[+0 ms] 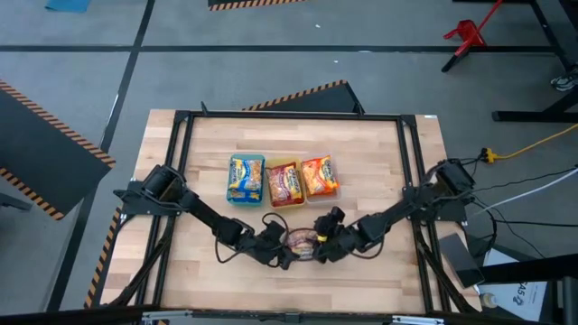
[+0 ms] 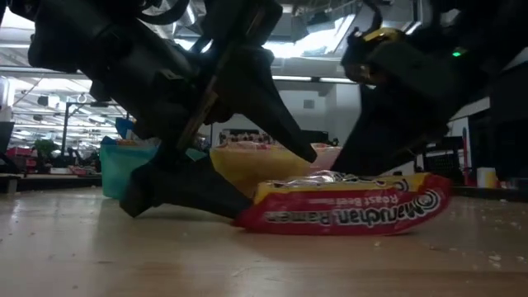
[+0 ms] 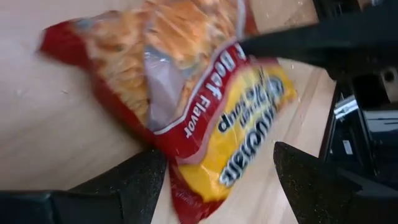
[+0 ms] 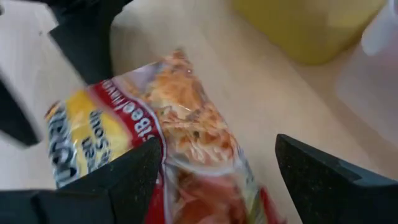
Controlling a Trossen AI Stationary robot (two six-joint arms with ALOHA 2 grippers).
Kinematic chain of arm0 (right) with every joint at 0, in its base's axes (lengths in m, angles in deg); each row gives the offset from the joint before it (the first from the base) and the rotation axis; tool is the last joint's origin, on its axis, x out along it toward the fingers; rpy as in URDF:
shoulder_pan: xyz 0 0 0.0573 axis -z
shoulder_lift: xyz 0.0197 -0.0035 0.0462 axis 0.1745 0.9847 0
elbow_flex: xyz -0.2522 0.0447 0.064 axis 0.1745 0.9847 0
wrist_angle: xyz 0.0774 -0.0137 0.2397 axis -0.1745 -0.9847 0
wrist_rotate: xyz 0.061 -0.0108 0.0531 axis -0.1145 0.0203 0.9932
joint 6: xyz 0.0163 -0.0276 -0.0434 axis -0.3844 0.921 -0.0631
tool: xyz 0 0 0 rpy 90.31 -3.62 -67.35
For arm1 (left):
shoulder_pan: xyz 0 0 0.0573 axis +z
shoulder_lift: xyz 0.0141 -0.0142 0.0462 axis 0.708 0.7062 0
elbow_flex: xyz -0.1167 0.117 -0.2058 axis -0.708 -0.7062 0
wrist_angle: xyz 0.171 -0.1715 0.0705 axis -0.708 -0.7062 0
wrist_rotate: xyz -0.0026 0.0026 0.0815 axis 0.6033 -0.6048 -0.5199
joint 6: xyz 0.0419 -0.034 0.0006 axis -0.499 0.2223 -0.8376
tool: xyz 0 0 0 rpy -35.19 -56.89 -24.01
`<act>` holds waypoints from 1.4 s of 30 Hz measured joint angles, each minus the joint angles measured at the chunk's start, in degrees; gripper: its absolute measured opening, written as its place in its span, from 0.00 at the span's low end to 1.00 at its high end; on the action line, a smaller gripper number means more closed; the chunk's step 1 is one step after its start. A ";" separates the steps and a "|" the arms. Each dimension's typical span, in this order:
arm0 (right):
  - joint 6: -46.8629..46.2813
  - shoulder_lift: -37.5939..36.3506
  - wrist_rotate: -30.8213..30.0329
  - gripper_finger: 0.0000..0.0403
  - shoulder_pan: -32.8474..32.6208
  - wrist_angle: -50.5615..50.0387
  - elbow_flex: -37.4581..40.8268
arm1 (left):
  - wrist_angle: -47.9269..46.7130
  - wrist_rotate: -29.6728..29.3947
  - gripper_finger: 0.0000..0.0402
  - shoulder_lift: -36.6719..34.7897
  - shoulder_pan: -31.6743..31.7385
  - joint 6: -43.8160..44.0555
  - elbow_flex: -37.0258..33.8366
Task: Sort Maruchan noodles
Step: Put the red bag into the yellow bin
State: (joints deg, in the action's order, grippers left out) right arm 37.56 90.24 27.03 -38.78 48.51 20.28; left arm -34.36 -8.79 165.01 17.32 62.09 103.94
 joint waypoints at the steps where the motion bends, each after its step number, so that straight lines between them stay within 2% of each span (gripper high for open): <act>1: 0.90 0.03 -0.02 0.75 0.55 0.41 0.03 | 0.04 0.15 0.72 0.01 -0.02 0.06 0.00; 10: 5.26 -0.27 1.27 0.75 2.97 1.85 0.07 | 0.95 -0.72 0.72 0.15 0.02 1.35 0.00; 14: 5.50 -3.07 1.43 0.75 2.88 -1.79 -0.72 | -0.77 -0.21 0.72 0.03 -0.62 4.08 0.15; 20: 0.85 -4.72 2.66 0.75 2.89 -1.87 -0.90 | -3.03 -3.39 0.72 -0.11 -2.79 8.23 0.17; 28: -8.34 -0.13 -0.48 0.75 2.89 -7.24 -1.19 | -4.11 -9.15 0.72 -0.09 -4.53 11.35 0.17; 35: -9.87 3.26 -0.36 0.75 2.82 -4.96 -1.38 | -3.24 -12.21 0.72 0.00 -4.59 12.36 0.07; 42: -9.88 3.41 -0.08 0.75 2.89 -5.44 -1.33 | -3.39 -12.10 0.72 -0.02 -6.33 18.86 0.07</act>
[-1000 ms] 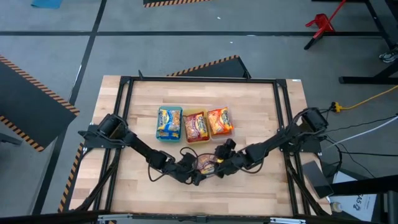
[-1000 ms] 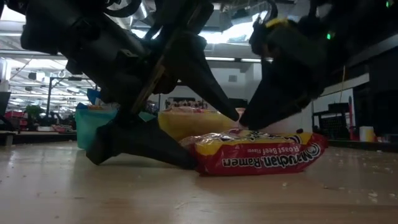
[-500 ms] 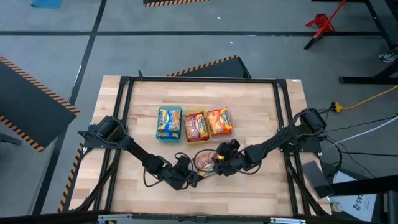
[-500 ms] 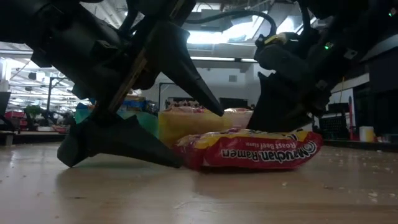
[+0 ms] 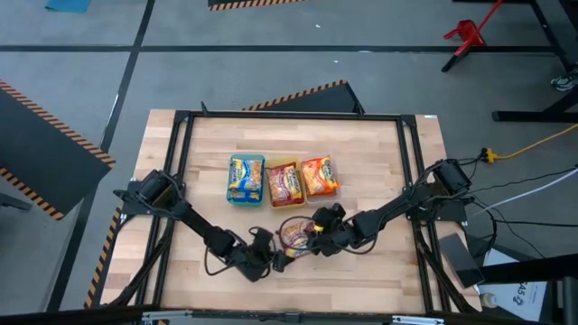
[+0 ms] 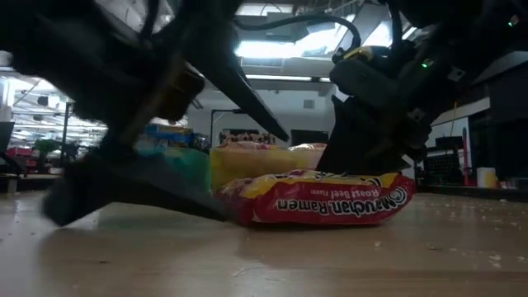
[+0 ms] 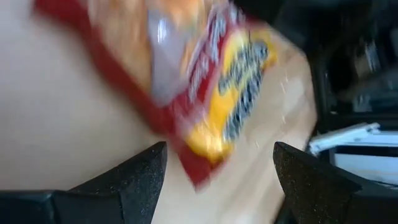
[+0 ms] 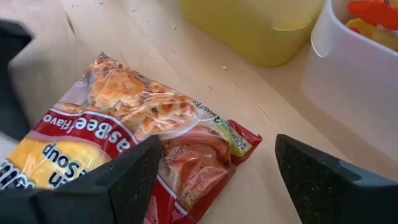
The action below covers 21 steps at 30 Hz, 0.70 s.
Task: Sort Maruchan noodles
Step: Put the red bag into the yellow bin
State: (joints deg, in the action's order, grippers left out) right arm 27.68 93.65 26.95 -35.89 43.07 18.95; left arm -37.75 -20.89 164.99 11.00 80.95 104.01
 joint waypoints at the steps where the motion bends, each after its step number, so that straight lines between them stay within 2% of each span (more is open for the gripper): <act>1: -0.24 0.00 0.28 0.75 0.00 -0.20 0.01 | 0.03 -0.06 0.72 0.01 -0.56 1.51 0.00; 9: -1.59 -0.01 0.77 0.75 -0.07 -0.70 0.04 | -4.66 -4.33 0.72 -0.02 -2.90 12.49 0.11; 15: -2.63 0.02 -0.09 0.75 -0.76 -0.08 0.23 | -4.74 -5.27 0.72 -0.02 -1.97 11.22 0.08; 19: 2.19 0.22 1.42 0.75 0.05 3.73 0.07 | -4.79 -5.76 0.72 -0.01 -1.98 10.97 0.04; 21: 5.99 -0.70 0.14 0.75 -0.01 3.18 -1.17 | -4.76 -6.11 0.72 -0.07 -2.37 10.87 0.03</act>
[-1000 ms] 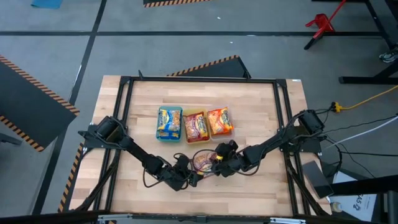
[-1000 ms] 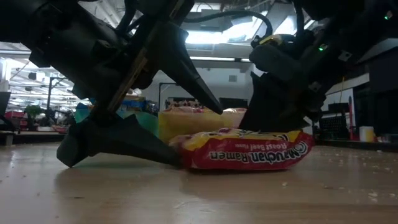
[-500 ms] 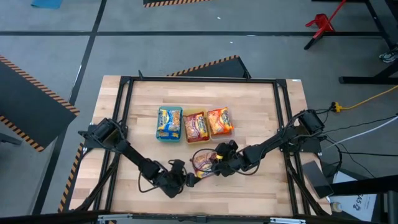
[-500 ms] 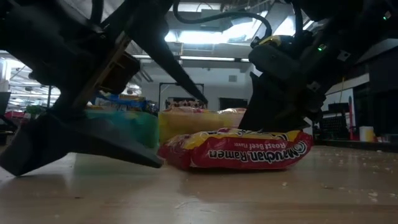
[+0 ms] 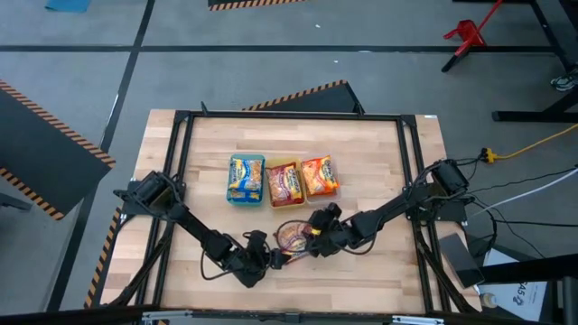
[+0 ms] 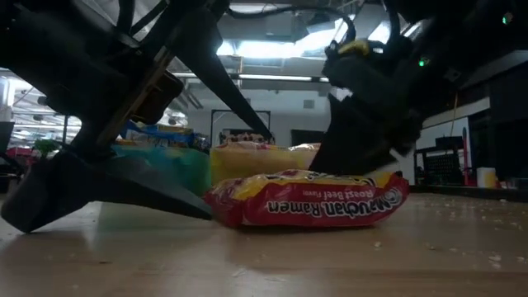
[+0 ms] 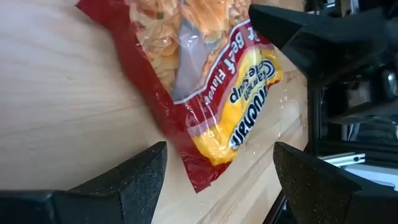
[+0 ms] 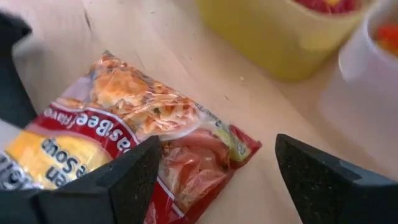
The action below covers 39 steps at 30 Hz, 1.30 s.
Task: Sort Maruchan noodles
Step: Put the red bag into the yellow bin
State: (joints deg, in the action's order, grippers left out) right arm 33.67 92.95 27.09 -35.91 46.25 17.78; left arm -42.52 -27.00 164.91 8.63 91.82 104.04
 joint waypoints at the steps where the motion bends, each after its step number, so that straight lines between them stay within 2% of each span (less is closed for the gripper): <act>1: 2.43 -0.42 -0.39 0.75 -0.05 -1.13 -0.75 | 0.03 -0.37 0.72 -0.01 -0.26 -0.12 -0.03; 5: 8.17 -4.18 -1.82 0.71 -0.14 -9.54 -4.96 | 0.13 -2.06 0.72 0.01 -1.22 -0.15 -0.05; 8: 8.20 -6.78 -3.43 0.61 -1.44 -18.52 -7.24 | 0.28 -3.01 0.72 0.01 -1.82 -0.41 -0.08; 12: 6.39 -7.61 -1.67 0.35 -3.35 -25.47 -7.48 | 0.38 -3.70 0.72 0.01 -2.07 -1.12 -0.08; 15: 5.60 -7.21 -0.34 0.10 -4.24 -22.96 -5.54 | 0.50 -4.16 0.72 0.01 -2.17 -2.40 -0.08; 16: 5.96 -7.14 -0.33 0.05 -4.31 -21.04 -4.53 | 0.51 -4.19 0.72 0.01 -2.17 -2.79 -0.08; 20: 6.30 -7.19 0.24 0.06 -4.14 -10.05 -1.53 | 0.50 -4.14 0.72 0.01 -2.17 -3.18 -0.08; 24: 7.08 -6.19 0.90 0.01 -4.14 -1.85 0.67 | 0.50 -4.12 0.72 0.01 -2.45 -3.18 -0.08; 31: 7.20 -2.24 2.70 0.00 -4.14 2.77 2.10 | 0.96 -4.42 0.72 0.01 -2.52 -3.36 -0.10; 39: 4.34 1.50 2.77 0.00 -4.23 3.00 1.89 | 1.35 -4.12 0.72 -0.01 -2.26 -1.96 -0.10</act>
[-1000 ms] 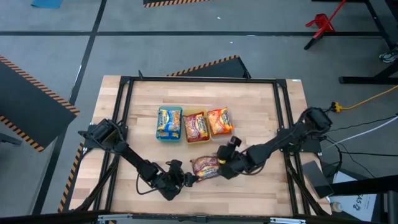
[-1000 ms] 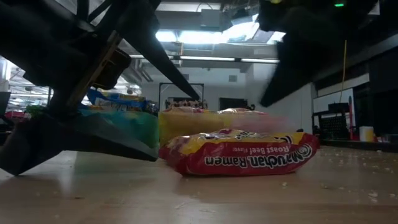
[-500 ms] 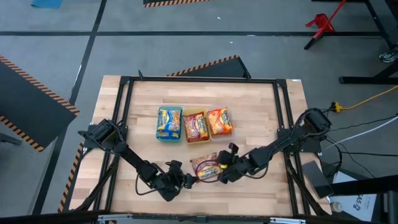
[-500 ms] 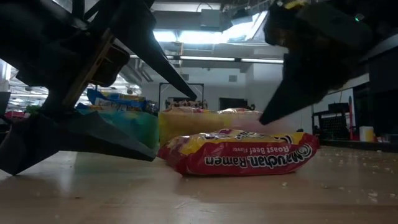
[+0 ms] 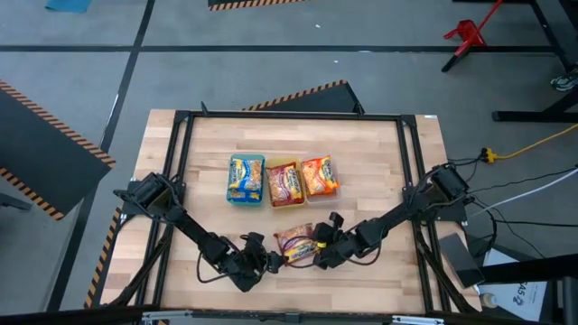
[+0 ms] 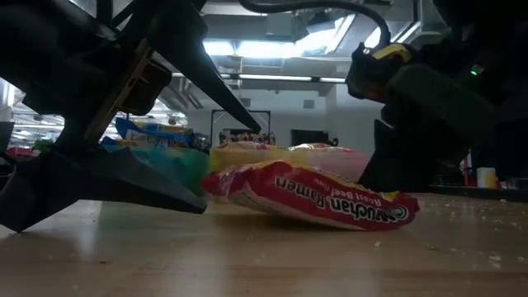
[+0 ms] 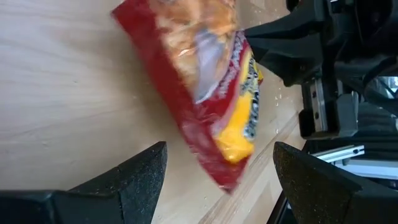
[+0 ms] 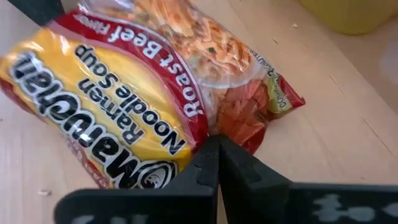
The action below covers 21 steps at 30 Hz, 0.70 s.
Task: Sort Maruchan noodles
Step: Put the red bag into the yellow bin
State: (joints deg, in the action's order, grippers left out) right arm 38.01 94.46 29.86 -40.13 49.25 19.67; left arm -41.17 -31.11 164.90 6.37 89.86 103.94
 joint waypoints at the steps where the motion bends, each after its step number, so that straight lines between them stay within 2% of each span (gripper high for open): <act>1: 0.01 0.00 -0.03 0.01 0.00 -0.10 0.00 | -0.13 -0.05 0.72 -0.02 0.07 0.11 0.00; 6: 0.02 0.00 -0.03 0.00 0.07 -0.10 0.04 | -0.96 -1.25 0.72 -0.07 0.88 2.43 0.04; 21: 0.80 0.17 -0.12 0.00 0.11 1.76 0.17 | -1.29 1.17 0.72 -0.05 5.93 1.93 0.04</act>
State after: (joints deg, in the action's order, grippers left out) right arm 38.81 94.63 29.74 -40.03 51.00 19.85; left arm -42.46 -29.95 164.85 12.31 91.79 103.99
